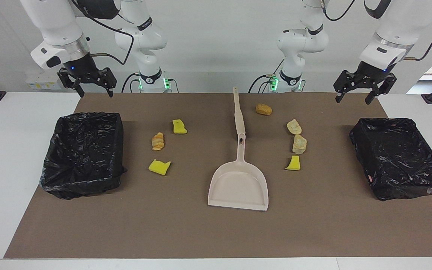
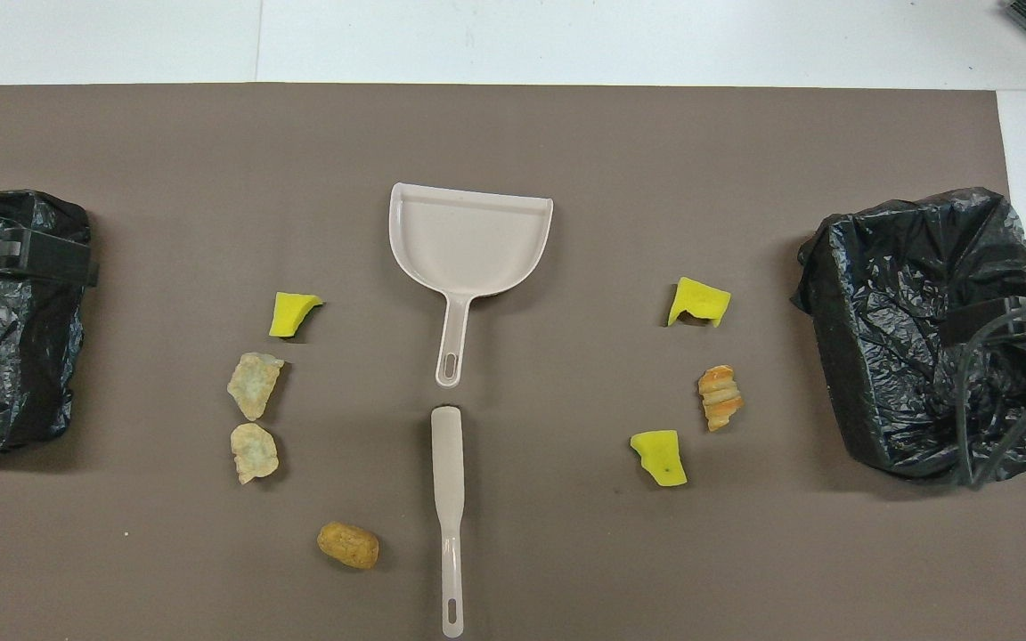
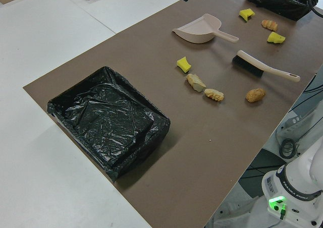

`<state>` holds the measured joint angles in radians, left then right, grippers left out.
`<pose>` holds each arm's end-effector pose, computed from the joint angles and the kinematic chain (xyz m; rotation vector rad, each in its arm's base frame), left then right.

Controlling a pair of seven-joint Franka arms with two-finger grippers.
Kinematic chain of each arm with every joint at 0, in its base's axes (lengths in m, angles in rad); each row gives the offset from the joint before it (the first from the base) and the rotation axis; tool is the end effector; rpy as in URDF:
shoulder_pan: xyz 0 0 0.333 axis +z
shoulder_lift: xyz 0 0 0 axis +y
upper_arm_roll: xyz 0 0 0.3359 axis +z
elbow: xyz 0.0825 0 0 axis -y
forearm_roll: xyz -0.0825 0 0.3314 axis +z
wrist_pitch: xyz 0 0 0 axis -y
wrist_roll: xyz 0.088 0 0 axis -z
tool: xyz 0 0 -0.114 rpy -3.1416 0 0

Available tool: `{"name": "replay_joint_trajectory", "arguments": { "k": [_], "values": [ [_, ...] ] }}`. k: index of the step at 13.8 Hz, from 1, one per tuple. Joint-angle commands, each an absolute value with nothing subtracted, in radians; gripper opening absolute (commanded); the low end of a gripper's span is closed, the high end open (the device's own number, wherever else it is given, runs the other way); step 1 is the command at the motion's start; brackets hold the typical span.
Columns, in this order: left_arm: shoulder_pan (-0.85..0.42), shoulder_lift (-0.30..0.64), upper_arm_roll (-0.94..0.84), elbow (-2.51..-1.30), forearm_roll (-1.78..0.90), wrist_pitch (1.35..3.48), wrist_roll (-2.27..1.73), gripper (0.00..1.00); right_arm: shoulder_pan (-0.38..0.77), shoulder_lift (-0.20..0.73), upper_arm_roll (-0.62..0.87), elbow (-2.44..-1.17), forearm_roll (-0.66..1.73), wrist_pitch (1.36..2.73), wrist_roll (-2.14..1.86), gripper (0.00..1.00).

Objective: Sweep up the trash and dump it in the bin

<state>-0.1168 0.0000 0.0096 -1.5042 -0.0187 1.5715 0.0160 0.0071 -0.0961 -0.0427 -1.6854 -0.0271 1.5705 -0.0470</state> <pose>0.5000 -0.0560 0.6655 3.1122 -0.1929 0.1035 0.4682 -0.0209 0.6360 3.1192 0.0185 -0.0309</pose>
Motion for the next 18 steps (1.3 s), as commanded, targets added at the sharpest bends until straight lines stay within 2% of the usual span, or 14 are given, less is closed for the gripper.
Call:
{"name": "replay_joint_trajectory", "arguments": {
  "k": [1, 6, 10, 14, 18],
  "values": [
    [-0.117, -0.018, 0.009, -1.522, -0.025, 1.574, 0.023, 1.00, 0.006, -0.117, -0.044, -1.707, -0.015, 1.571, -0.044, 1.00],
    [-0.109, -0.020, 0.009, -1.523, -0.025, 1.569, 0.012, 1.00, 0.006, -0.117, -0.044, -1.707, -0.015, 1.571, -0.044, 1.00],
    [-0.149, -0.034, -0.003, -1.554, -0.031, 1.566, 0.003, 1.00, 0.006, -0.117, -0.044, -1.707, -0.015, 1.571, -0.044, 1.00],
    [-0.277, -0.139, -0.003, -1.745, -0.031, 1.595, -0.038, 1.00, 0.006, -0.117, -0.044, -1.707, -0.015, 1.571, -0.044, 1.00],
    [-0.451, -0.271, -0.005, -2.010, -0.034, 1.698, -0.181, 1.00, 0.006, -0.117, -0.044, -1.707, -0.015, 1.571, -0.044, 1.00]
  ]
}}
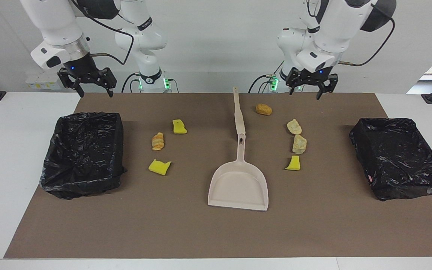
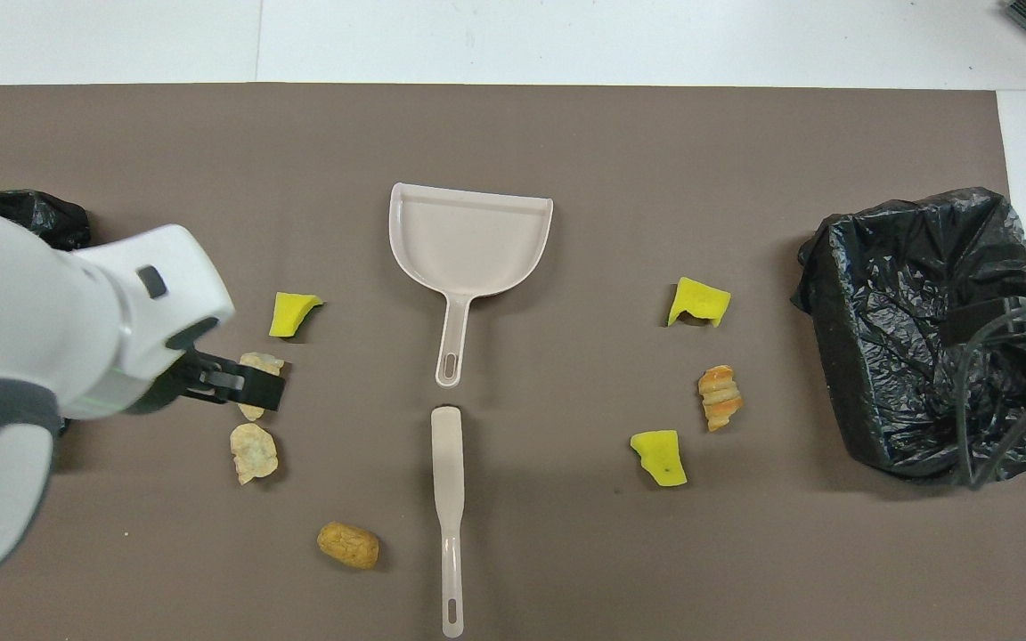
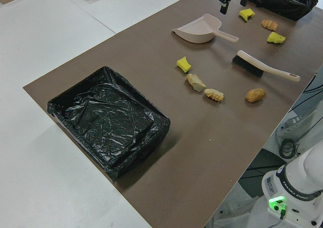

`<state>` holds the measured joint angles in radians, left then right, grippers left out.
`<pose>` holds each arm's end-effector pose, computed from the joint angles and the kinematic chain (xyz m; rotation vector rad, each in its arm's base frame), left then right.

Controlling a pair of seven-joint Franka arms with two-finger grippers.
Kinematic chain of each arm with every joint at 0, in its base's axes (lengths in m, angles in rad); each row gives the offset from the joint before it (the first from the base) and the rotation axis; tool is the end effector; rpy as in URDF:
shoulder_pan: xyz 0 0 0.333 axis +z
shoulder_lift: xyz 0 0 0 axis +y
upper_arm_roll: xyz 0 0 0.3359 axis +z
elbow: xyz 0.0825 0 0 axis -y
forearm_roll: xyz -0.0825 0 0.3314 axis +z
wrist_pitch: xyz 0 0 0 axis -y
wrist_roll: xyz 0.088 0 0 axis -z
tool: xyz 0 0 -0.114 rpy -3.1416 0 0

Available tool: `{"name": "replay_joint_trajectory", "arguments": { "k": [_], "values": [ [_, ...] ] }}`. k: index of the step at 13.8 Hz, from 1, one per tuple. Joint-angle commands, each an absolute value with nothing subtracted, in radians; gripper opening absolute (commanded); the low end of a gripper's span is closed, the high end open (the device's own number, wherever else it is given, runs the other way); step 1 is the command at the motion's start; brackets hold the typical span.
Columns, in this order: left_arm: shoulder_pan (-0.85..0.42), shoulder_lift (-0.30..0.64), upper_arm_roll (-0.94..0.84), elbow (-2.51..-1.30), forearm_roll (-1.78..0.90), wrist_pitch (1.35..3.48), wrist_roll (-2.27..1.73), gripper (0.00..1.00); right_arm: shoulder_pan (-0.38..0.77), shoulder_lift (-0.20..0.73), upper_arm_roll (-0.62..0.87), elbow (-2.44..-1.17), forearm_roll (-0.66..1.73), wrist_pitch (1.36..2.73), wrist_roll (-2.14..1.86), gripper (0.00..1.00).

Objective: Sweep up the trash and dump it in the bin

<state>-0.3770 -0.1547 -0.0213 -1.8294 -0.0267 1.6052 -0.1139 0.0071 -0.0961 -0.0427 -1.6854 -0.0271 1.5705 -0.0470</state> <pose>0.4113 -0.1771 0.6055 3.1033 -0.4408 -0.1147 0.4682 -0.0209 0.6360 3.1192 0.0185 -0.0309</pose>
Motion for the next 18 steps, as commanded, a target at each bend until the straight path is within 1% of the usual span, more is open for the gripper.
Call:
{"name": "replay_joint_trajectory", "arguments": {
  "k": [1, 3, 5, 8, 10, 12, 13, 15, 18],
  "values": [
    [-0.494, -0.299, -0.005, -2.075, -0.034, 1.739, -0.224, 1.00, 0.006, -0.117, -0.044, -1.707, -0.015, 1.574, -0.046, 1.00],
    [-0.560, -0.325, -0.005, -2.158, -0.034, 1.799, -0.305, 1.00, 0.009, -0.117, -0.041, -1.707, -0.017, 1.578, -0.049, 1.00],
    [-0.629, -0.327, -0.005, -2.219, -0.034, 1.863, -0.377, 1.00, 0.009, -0.115, -0.022, -1.707, -0.015, 1.583, -0.078, 1.00],
    [-0.728, -0.327, -0.005, -2.328, -0.034, 1.980, -0.483, 1.00, 0.031, -0.081, 0.006, -1.701, -0.012, 1.607, -0.071, 1.00],
    [-0.814, -0.302, -0.005, -2.396, -0.034, 2.050, -0.561, 1.00, 0.054, -0.058, 0.014, -1.703, -0.008, 1.638, -0.016, 1.00],
    [-0.873, -0.281, -0.005, -2.474, -0.034, 2.196, -0.655, 1.00, 0.075, -0.037, 0.014, -1.706, 0.004, 1.646, 0.043, 1.00],
    [-0.897, -0.275, -0.005, -2.488, -0.034, 2.209, -0.658, 1.00, 0.075, -0.031, 0.014, -1.710, 0.036, 1.658, 0.072, 1.00],
    [-0.934, -0.232, -0.005, -2.497, -0.034, 2.230, -0.692, 1.00, 0.078, -0.012, 0.015, -1.712, 0.058, 1.672, 0.115, 1.00],
    [-0.937, -0.193, -0.005, -2.499, -0.034, 2.264, -0.699, 1.00, 0.115, -0.009, 0.015, -1.724, 0.060, 1.689, 0.165, 1.00]
  ]
}}
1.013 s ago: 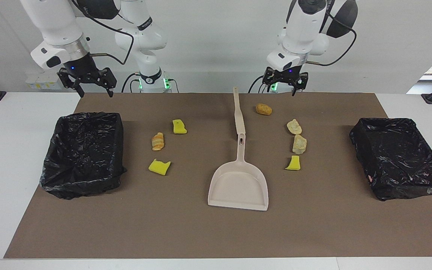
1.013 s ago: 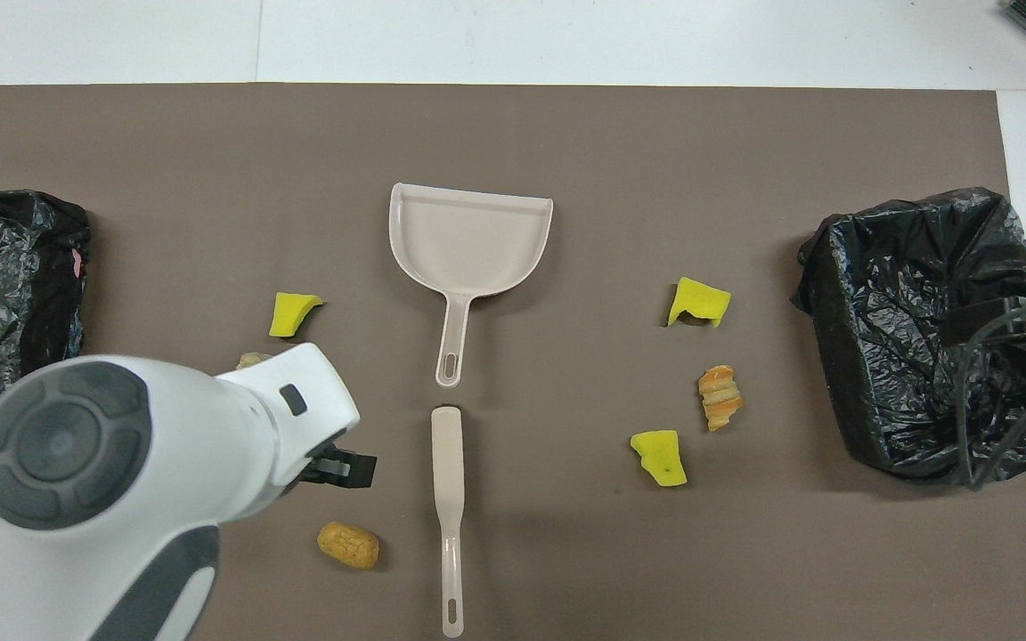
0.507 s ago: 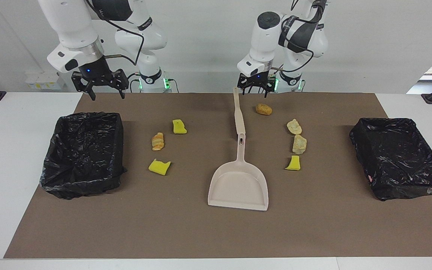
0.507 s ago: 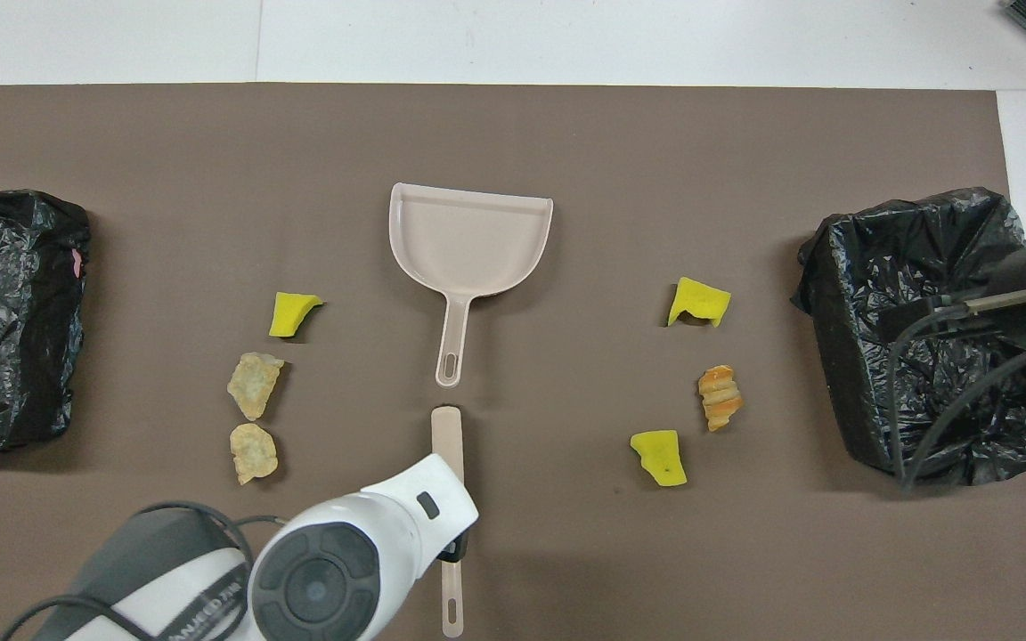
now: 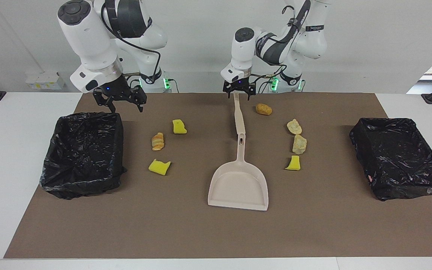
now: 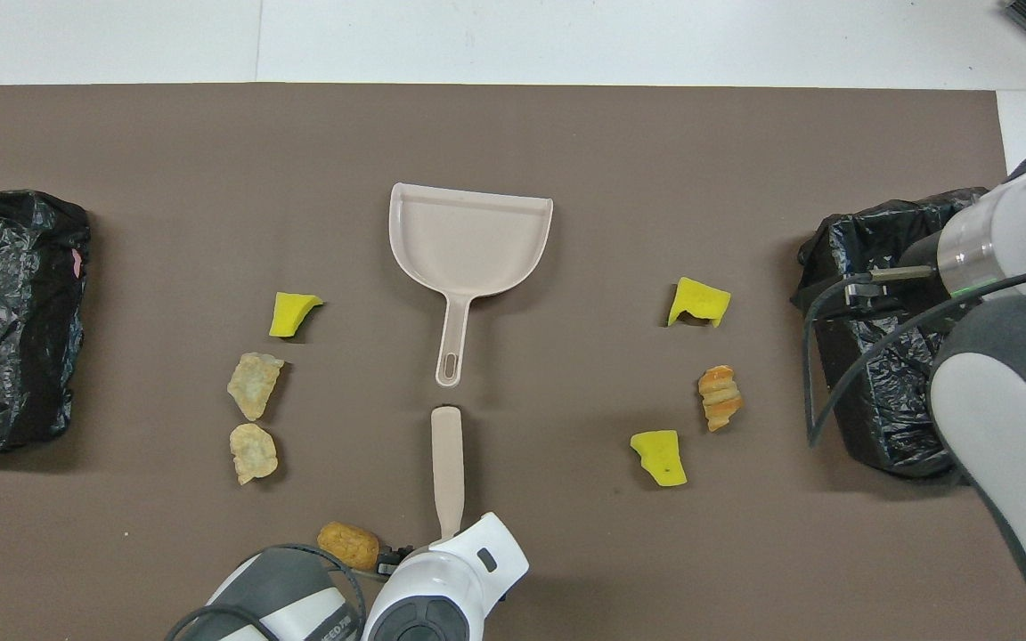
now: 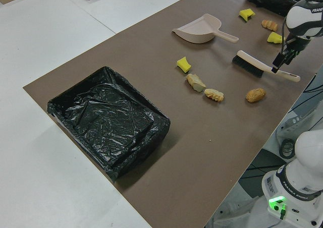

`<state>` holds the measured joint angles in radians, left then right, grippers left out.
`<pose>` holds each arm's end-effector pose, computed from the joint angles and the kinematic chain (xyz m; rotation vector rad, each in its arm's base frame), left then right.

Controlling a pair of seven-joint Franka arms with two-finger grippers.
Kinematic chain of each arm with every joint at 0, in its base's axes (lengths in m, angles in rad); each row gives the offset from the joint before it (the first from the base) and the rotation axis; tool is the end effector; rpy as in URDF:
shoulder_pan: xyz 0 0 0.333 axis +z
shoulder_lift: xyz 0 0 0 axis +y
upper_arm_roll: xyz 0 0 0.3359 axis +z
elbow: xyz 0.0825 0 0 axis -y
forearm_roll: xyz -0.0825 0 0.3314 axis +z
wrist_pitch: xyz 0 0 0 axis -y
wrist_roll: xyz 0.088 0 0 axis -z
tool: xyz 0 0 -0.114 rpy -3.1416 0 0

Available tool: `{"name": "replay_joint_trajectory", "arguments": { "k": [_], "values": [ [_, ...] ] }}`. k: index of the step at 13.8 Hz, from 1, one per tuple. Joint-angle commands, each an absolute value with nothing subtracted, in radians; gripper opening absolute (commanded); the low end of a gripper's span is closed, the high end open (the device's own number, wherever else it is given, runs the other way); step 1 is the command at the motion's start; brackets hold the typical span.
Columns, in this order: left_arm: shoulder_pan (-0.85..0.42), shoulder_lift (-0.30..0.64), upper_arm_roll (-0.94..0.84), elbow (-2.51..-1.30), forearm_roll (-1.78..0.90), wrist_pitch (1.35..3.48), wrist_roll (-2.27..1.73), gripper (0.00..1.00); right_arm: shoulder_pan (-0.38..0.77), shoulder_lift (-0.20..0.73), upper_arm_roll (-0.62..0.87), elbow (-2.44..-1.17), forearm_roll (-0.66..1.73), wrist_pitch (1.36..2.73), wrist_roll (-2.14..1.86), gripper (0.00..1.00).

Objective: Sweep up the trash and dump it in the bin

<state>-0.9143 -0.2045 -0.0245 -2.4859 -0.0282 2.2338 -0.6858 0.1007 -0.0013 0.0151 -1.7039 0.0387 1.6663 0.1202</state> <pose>0.2354 -0.3235 0.4069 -3.0964 0.3647 0.0701 0.5014 0.0624 0.5902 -3.1070 0.0137 0.0630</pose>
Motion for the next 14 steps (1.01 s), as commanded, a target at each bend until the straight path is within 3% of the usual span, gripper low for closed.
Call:
{"name": "replay_joint_trajectory", "arguments": {
  "k": [1, 5, 6, 8, 9, 11, 12, 14],
  "values": [
    [-0.951, -0.190, -0.005, -2.500, -0.034, 2.263, -0.698, 1.00, 0.126, -0.003, 0.015, -1.727, 0.060, 1.700, 0.184, 1.00],
    [-0.959, -0.177, -0.005, -2.508, -0.034, 2.261, -0.704, 0.92, 0.144, 0.011, 0.015, -1.740, 0.058, 1.738, 0.195, 1.00],
    [-0.968, -0.173, -0.005, -2.511, -0.034, 2.261, -0.724, 0.85, 0.144, 0.011, 0.015, -1.740, 0.058, 1.738, 0.195, 1.00],
    [-0.969, -0.173, -0.005, -2.511, -0.034, 2.260, -0.735, 0.68, 0.144, 0.014, 0.015, -1.743, 0.060, 1.738, 0.193, 1.00],
    [-0.969, -0.172, -0.003, -2.508, -0.034, 2.253, -0.735, 0.51, 0.144, 0.014, 0.014, -1.743, 0.058, 1.738, 0.195, 1.00],
    [-0.959, -0.158, -0.003, -2.497, -0.034, 2.257, -0.735, 0.08, 0.149, 0.014, 0.015, -1.752, 0.061, 1.741, 0.209, 1.00],
    [-0.959, -0.158, -0.002, -2.496, -0.034, 2.247, -0.732, 0.00, 0.175, 0.015, 0.015, -1.753, 0.064, 1.759, 0.234, 1.00],
    [-0.950, -0.170, 0.005, -2.474, -0.034, 2.221, -0.720, 0.00, 0.193, 0.031, 0.015, -1.753, 0.066, 1.793, 0.290, 1.00]
  ]
}}
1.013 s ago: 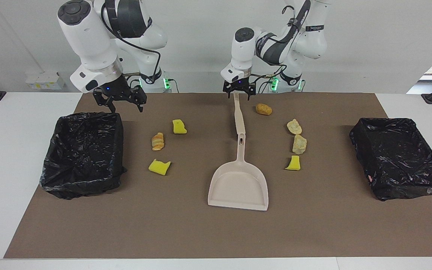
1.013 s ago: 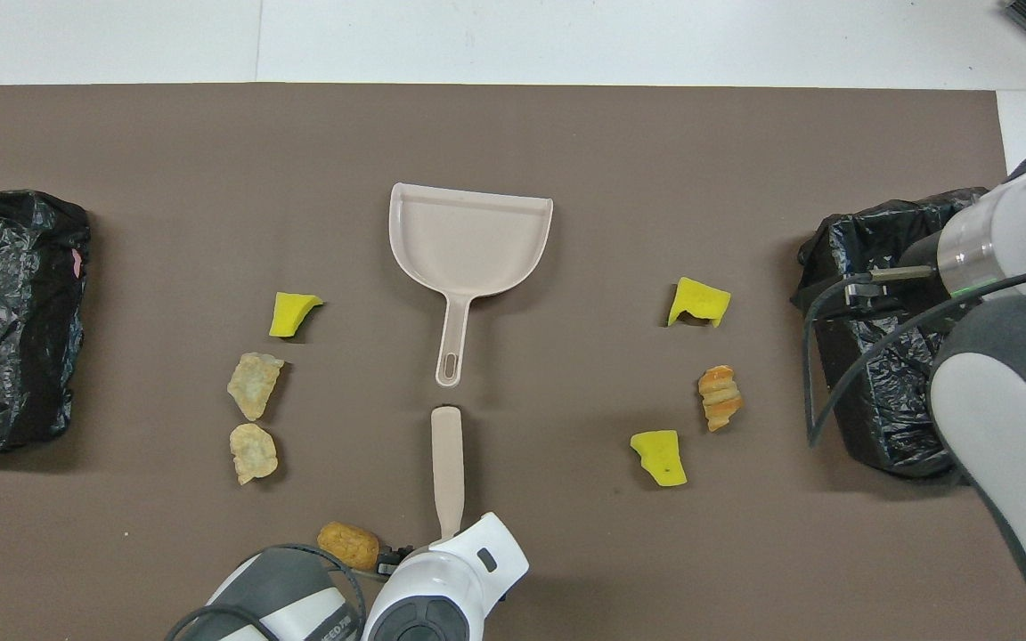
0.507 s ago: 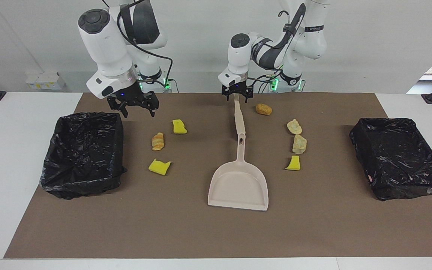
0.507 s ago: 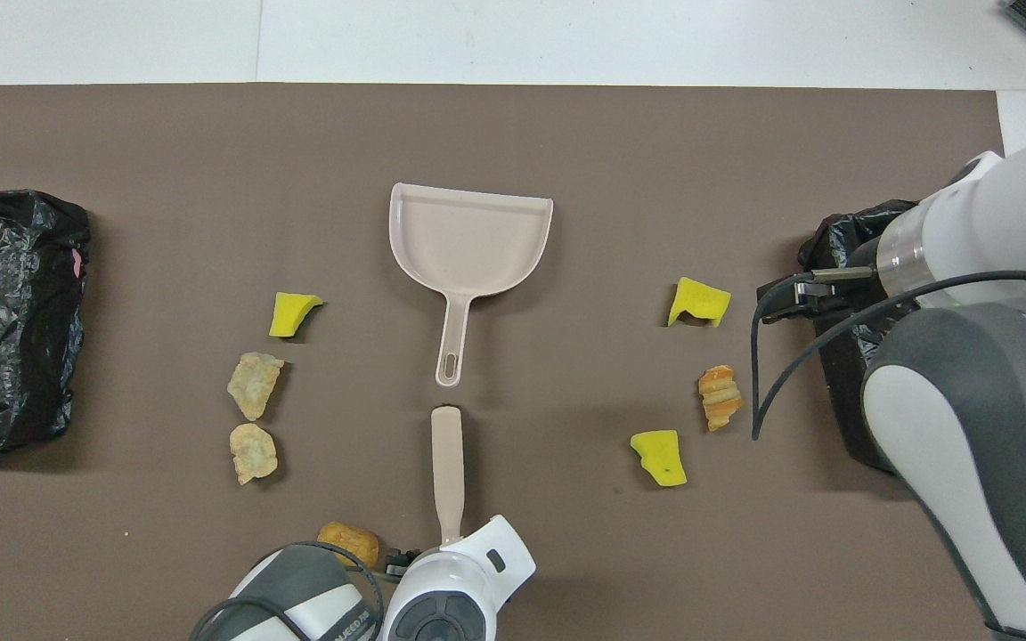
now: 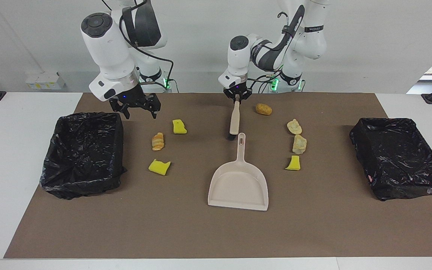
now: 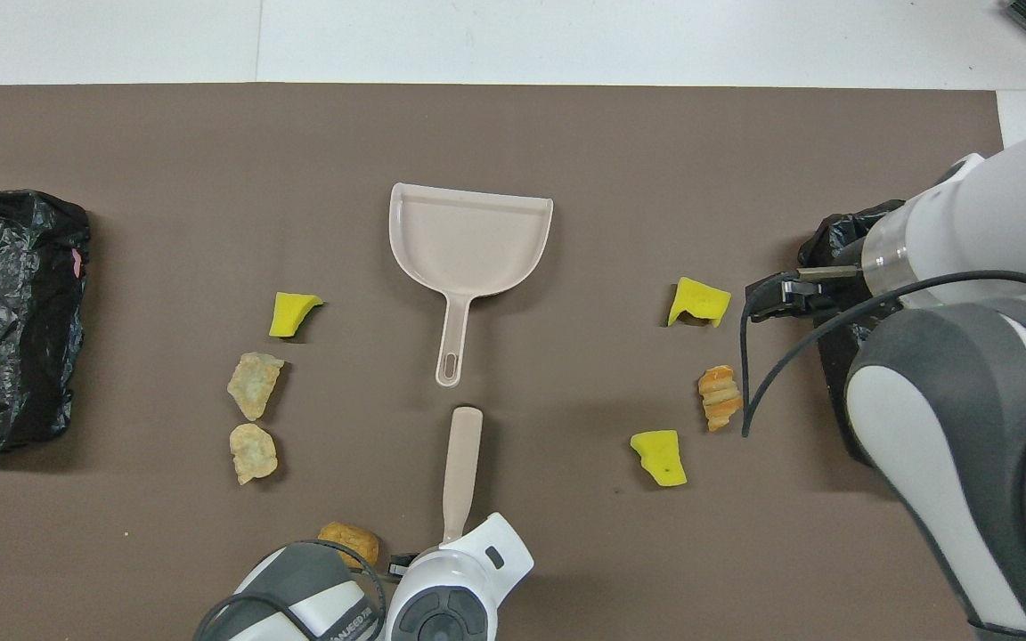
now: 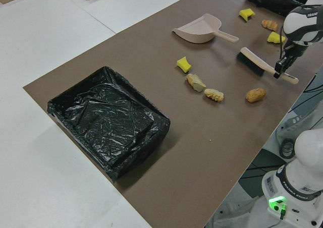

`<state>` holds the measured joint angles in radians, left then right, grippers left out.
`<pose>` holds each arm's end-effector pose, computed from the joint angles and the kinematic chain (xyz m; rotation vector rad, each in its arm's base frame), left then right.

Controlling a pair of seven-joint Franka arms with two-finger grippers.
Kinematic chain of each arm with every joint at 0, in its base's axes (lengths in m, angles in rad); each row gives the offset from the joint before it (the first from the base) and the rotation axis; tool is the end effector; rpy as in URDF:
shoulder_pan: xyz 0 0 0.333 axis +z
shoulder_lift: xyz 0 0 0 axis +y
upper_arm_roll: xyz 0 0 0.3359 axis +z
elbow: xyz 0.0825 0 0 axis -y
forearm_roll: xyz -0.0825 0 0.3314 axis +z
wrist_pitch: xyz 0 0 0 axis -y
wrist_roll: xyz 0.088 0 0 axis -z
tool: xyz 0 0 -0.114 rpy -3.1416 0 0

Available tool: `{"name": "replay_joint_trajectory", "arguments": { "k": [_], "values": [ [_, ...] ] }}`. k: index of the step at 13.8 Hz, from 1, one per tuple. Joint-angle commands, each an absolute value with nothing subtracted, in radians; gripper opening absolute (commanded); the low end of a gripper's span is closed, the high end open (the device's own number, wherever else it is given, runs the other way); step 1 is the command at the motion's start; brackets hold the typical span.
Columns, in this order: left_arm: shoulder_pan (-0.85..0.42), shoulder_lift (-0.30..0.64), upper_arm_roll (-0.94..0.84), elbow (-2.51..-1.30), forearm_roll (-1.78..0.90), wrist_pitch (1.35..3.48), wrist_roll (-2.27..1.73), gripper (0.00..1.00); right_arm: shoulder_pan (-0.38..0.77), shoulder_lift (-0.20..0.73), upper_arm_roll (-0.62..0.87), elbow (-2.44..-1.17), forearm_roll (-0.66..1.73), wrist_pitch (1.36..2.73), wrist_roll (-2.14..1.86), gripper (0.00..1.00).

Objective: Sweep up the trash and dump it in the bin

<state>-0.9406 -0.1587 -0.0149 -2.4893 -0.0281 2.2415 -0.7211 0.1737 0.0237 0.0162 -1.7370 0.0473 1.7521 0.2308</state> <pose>0.2318 -0.3297 0.3879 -3.0680 0.3321 0.1137 0.5083 0.1022 0.5707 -3.0965 0.0769 0.0282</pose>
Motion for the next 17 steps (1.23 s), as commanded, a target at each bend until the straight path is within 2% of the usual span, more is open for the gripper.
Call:
{"name": "replay_joint_trajectory", "arguments": {
  "k": [1, 5, 9, 13, 17],
  "values": [
    [-0.940, -0.172, 0.006, -2.450, -0.032, 2.168, -0.719, 0.00, 0.221, 0.038, 0.017, -1.753, 0.067, 1.805, 0.316, 1.00],
    [-0.871, -0.311, 0.009, -2.421, -0.029, 1.878, -0.557, 0.00, 0.311, 0.084, 0.018, -1.753, 0.066, 1.881, 0.443, 1.00],
    [-0.813, -0.452, 0.012, -2.479, -0.034, 1.680, -0.252, 0.00, 0.406, 0.133, 0.020, -1.798, 0.072, 2.032, 0.564, 1.00],
    [-0.734, -0.574, 0.028, -2.618, -0.044, 1.641, -0.004, 0.00, 0.527, 0.218, 0.020, -1.802, 0.068, 2.170, 0.704, 1.00],
    [-0.652, -0.601, 0.031, -2.681, -0.073, 1.631, 0.213, 0.00, 0.661, 0.313, 0.015, -1.769, -0.012, 2.252, 0.898, 1.00]
  ]
}}
